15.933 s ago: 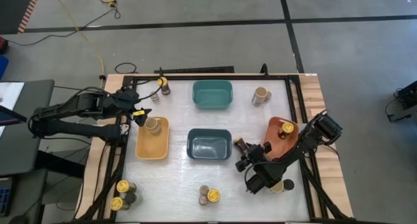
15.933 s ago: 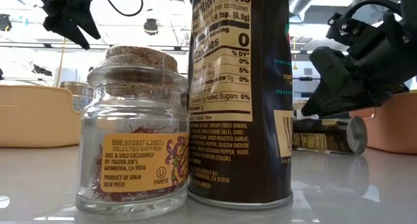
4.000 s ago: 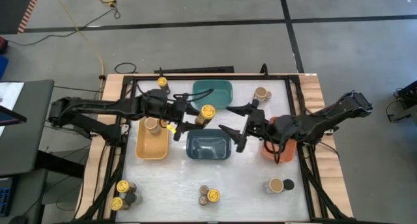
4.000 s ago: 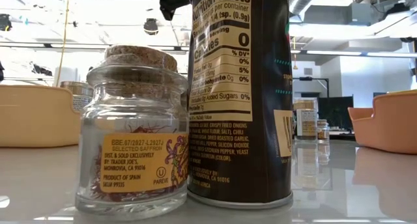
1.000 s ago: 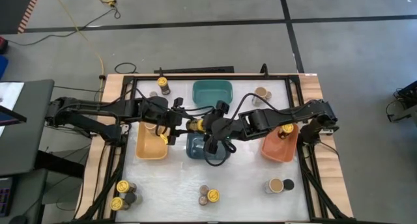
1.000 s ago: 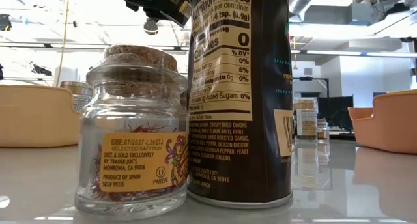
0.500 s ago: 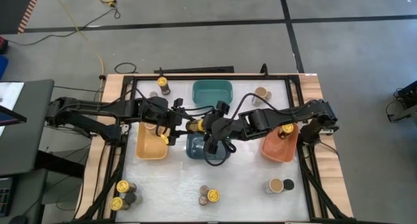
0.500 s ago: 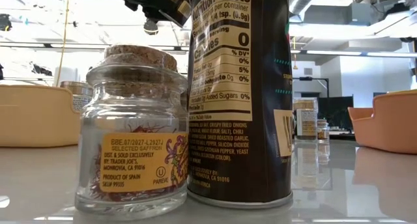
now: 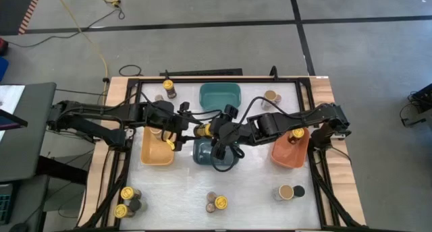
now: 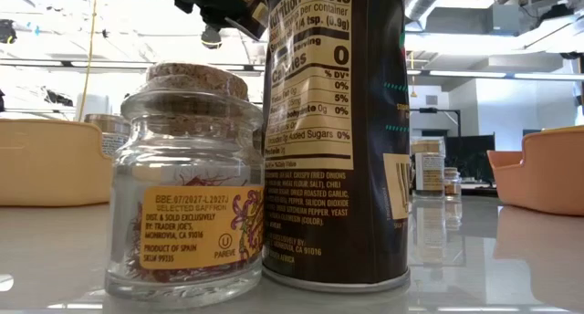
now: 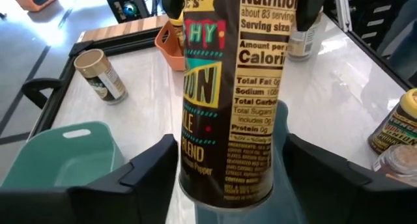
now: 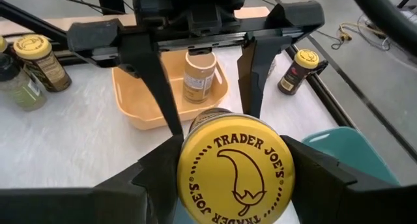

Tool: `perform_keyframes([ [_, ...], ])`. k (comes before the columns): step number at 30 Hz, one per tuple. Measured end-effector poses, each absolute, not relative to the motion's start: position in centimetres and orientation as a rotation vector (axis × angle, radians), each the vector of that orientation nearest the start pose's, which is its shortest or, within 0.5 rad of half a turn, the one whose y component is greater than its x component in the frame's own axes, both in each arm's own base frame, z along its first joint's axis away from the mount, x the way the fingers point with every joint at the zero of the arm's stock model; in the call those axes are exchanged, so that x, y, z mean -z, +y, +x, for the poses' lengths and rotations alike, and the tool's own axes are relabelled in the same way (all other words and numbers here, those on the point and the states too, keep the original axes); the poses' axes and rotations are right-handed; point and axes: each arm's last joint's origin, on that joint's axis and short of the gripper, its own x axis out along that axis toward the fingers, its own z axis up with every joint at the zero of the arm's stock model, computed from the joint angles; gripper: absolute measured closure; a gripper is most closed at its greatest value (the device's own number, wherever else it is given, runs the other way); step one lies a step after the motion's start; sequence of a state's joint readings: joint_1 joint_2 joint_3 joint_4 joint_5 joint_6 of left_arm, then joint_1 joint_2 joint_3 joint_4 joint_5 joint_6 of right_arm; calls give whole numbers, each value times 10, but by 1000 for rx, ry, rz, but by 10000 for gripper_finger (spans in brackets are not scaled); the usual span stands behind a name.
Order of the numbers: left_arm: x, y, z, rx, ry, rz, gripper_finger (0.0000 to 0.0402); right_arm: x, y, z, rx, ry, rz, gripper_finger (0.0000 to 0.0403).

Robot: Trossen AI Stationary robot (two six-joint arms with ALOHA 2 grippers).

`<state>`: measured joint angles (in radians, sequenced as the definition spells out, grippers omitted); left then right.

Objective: Sort spices by type
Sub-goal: Put the yellow seasoning bottle into the orange bin

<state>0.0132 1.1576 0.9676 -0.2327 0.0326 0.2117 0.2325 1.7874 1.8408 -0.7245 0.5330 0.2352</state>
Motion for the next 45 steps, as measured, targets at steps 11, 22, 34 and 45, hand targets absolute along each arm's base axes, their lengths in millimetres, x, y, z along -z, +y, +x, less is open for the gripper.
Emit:
perform_keyframes([
  [11,-327,6,245,-33,394,172,101,-371,74,375,412,661,49,148],
  [22,-363,14,177,-133,285,120,102,-355,78,353,573,831,258,148],
  [34,-371,6,101,-255,246,10,102,-361,99,290,785,1049,358,147],
  [45,-331,2,92,-256,195,-108,102,-355,93,238,867,1004,497,147],
])
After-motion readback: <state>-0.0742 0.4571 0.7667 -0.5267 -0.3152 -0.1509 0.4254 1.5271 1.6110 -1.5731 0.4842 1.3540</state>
